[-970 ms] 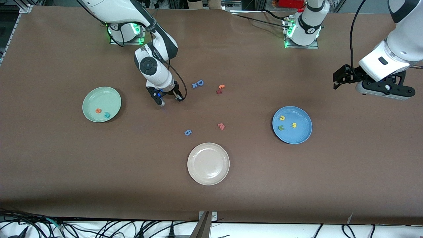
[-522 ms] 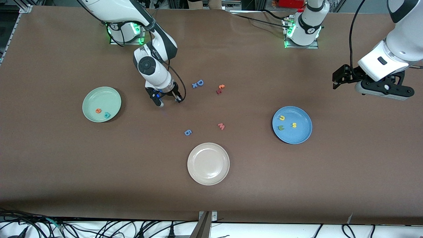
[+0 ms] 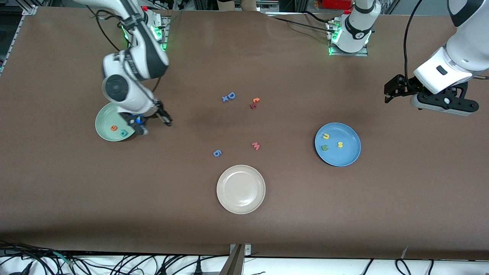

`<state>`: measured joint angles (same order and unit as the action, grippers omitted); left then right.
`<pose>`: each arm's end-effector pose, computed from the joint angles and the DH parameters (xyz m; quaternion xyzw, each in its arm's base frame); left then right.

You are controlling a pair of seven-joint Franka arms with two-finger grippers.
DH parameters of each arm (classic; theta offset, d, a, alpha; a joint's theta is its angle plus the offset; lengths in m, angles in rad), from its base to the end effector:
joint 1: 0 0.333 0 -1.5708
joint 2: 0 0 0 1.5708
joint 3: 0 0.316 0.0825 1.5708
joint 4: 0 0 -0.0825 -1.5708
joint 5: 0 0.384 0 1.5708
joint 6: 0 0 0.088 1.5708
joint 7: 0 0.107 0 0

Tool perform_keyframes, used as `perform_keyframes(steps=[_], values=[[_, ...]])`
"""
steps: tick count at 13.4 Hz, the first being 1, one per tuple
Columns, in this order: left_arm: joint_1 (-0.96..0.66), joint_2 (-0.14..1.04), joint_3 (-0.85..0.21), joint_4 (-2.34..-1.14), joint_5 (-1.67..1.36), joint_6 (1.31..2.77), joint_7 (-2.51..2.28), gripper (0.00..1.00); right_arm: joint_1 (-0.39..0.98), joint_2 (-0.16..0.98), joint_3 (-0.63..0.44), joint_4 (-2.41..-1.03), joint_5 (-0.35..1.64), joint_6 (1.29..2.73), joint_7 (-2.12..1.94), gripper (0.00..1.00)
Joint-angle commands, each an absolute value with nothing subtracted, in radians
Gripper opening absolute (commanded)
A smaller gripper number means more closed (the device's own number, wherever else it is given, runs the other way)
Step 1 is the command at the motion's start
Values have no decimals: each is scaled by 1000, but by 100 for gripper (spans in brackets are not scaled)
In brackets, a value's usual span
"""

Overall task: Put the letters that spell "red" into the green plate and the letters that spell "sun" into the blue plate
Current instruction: 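Carry the cyan letter to the green plate and open the right gripper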

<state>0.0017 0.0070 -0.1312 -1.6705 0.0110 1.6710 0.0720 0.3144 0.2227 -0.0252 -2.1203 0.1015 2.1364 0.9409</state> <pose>0.5581 -0.0714 0.5820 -0.9949 0.1011 0.0031 0.0051 0.5232 0.1604 0.2915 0.9312 -0.3478 -0.1054 0.0291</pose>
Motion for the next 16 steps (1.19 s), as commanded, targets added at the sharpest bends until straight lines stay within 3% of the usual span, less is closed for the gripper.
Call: perform_keyframes(steps=[1,5,13,14,15,16], values=[[3,17,-129,-1646,-11,1655,97,100,322,207,-197,-2129,94,2040,673,0],[2,17,-129,-1646,-11,1655,97,100,321,233,-353,-2173,94,2049,431,0],[2,17,-129,-1646,-11,1655,97,100,313,308,-379,-2240,94,2218,377,0],[3,17,-129,-1646,-11,1655,97,100,311,310,-379,-2235,94,2218,374,31],[3,17,-129,-1646,-11,1657,97,100,311,308,-379,-2230,94,2218,367,55],[2,17,-129,-1644,-11,1655,97,100,311,307,-379,-2221,95,2218,365,89]])
